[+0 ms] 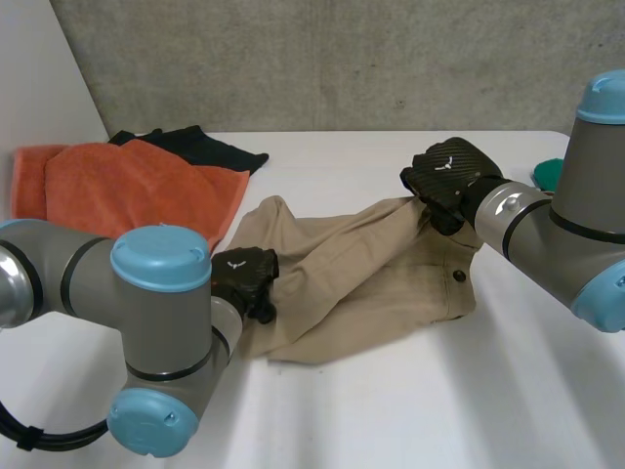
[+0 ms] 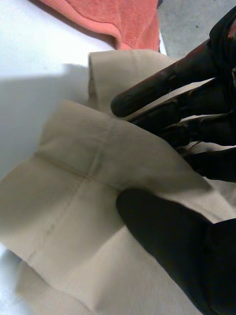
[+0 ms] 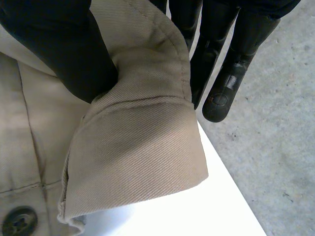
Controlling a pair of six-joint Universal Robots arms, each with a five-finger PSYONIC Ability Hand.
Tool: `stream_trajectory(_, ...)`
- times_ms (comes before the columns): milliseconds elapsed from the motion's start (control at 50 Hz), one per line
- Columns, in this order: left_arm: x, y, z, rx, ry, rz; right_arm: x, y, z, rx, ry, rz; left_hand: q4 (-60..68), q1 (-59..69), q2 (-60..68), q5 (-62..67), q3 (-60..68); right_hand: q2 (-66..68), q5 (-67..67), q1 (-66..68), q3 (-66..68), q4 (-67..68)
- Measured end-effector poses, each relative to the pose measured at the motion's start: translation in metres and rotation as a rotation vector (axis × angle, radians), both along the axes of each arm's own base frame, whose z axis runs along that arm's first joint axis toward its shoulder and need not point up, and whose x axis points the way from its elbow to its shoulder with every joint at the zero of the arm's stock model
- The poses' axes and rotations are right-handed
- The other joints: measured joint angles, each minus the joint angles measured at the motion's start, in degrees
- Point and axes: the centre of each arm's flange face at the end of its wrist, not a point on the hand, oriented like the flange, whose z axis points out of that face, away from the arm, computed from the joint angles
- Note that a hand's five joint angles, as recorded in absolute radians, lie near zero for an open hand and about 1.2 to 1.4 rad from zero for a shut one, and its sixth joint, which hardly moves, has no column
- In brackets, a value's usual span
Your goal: Fold the laundry.
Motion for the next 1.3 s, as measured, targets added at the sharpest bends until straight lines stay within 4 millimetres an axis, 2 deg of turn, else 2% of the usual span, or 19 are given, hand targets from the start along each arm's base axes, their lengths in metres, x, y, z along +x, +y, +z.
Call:
stream_trajectory(60, -0.002, -0.002, 0.008, -0.027, 0.018, 0.001, -0.002, -0.001, 0.000, 0.000, 0.004, -0.010, 3.69, 0.54, 3.89, 2.10, 3.54, 0.00, 0.01, 0.00, 0.00, 0.00)
stream_trajectory(200, 0.000, -0.005, 0.063, -0.166, 0.101, 0.003, -0.010, -0.006, 0.006, -0.019, 0.011, -0.042, 3.93, 0.54, 4.08, 2.11, 3.74, 0.00, 0.01, 0.00, 0.00, 0.00)
stream_trajectory(220, 0.005, -0.004, 0.099, -0.258, 0.143, 0.008, -0.014, -0.006, 0.017, -0.052, 0.006, -0.055, 3.94, 0.54, 4.08, 2.11, 3.74, 0.00, 0.01, 0.00, 0.00, 0.00)
stream_trajectory(260, 0.013, -0.006, 0.134, -0.356, 0.175, 0.023, -0.019, -0.006, 0.034, -0.100, -0.008, -0.066, 3.96, 0.54, 4.15, 2.11, 3.86, 0.00, 0.01, 0.00, 0.00, 0.00)
stream_trajectory(300, 0.021, -0.008, 0.161, -0.433, 0.191, 0.041, -0.022, -0.005, 0.049, -0.142, -0.022, -0.072, 3.96, 0.54, 4.16, 2.10, 3.92, 0.00, 0.01, 0.02, 0.00, 0.01)
stream_trajectory(340, 0.021, -0.008, 0.161, -0.433, 0.191, 0.041, -0.022, -0.005, 0.049, -0.142, -0.022, -0.072, 3.96, 0.54, 4.16, 2.10, 3.92, 0.00, 0.01, 0.02, 0.00, 0.01)
stream_trajectory(360, 0.032, -0.011, 0.197, -0.543, 0.205, 0.063, -0.026, -0.003, 0.073, -0.208, -0.049, -0.081, 3.96, 0.54, 4.20, 2.11, 3.97, 0.00, 0.01, 0.42, 0.00, 0.01)
stream_trajectory(380, 0.032, -0.011, 0.197, -0.543, 0.205, 0.063, -0.026, -0.003, 0.073, -0.208, -0.049, -0.081, 3.96, 0.54, 4.20, 2.11, 3.97, 0.00, 0.01, 0.42, 0.00, 0.01)
stream_trajectory(420, 0.042, -0.013, 0.229, -0.648, 0.211, 0.077, -0.031, 0.000, 0.098, -0.276, -0.081, -0.089, 3.96, 0.54, 4.22, 2.11, 3.98, 0.00, 0.01, 0.49, 0.01, 0.02)
stream_trajectory(540, 0.046, -0.012, 0.270, -0.772, 0.243, 0.073, -0.034, 0.009, 0.129, -0.371, -0.132, -0.090, 3.96, 0.54, 4.22, 2.11, 3.98, 0.00, 0.01, 0.49, 0.01, 0.02)
stream_trajectory(600, 0.046, -0.011, 0.272, -0.778, 0.246, 0.072, -0.035, 0.011, 0.134, -0.386, -0.141, -0.089, 3.96, 0.54, 4.22, 2.10, 3.98, 0.00, 0.01, 0.49, 0.01, 0.02)
stream_trajectory(700, 0.057, 0.014, 0.316, -0.897, 0.321, 0.069, -0.042, 0.039, 0.169, -0.471, -0.200, -0.074, 3.96, 0.54, 4.27, 2.11, 4.03, 0.00, 0.47, 0.49, 0.01, 0.02)
stream_trajectory(780, 0.063, 0.025, 0.329, -0.936, 0.345, 0.073, -0.045, 0.050, 0.179, -0.492, -0.212, -0.064, 3.96, 0.54, 4.27, 2.11, 4.04, 0.00, 0.47, 0.49, 0.01, 0.03)
stream_trajectory(840, 0.077, 0.048, 0.355, -1.016, 0.394, 0.083, -0.055, 0.086, 0.210, -0.556, -0.240, -0.030, 4.02, 0.54, 4.27, 2.11, 4.04, 0.00, 0.47, 0.49, 0.01, 0.04)
stream_trajectory(960, 0.089, 0.066, 0.380, -1.095, 0.435, 0.097, -0.063, 0.116, 0.231, -0.587, -0.252, -0.013, 4.16, 0.54, 4.28, 2.11, 4.04, 0.00, 0.47, 0.49, 0.01, 0.04)
stream_trajectory(1120, 0.081, 0.050, 0.374, -1.073, 0.418, 0.096, -0.063, 0.115, 0.223, -0.516, -0.225, -0.013, 4.17, 0.54, 4.28, 2.11, 4.05, 0.00, 0.47, 0.49, 0.01, 0.04)
stream_trajectory(1180, 0.063, 0.017, 0.344, -0.984, 0.363, 0.087, -0.059, 0.102, 0.208, -0.450, -0.203, -0.015, 4.17, 0.54, 4.28, 2.11, 4.05, 0.00, 0.48, 0.49, 0.01, 0.04)
stream_trajectory(1200, 0.054, 0.000, 0.326, -0.933, 0.332, 0.081, -0.052, 0.079, 0.182, -0.351, -0.167, -0.018, 4.17, 0.54, 4.31, 2.11, 4.05, 0.00, 0.70, 0.49, 0.01, 0.04)
stream_trajectory(1300, 0.033, -0.039, 0.274, -0.807, 0.255, 0.068, -0.042, 0.049, 0.141, -0.223, -0.119, -0.023, 4.18, 0.54, 4.33, 2.12, 4.05, 0.00, 0.83, 0.49, 0.01, 0.04)
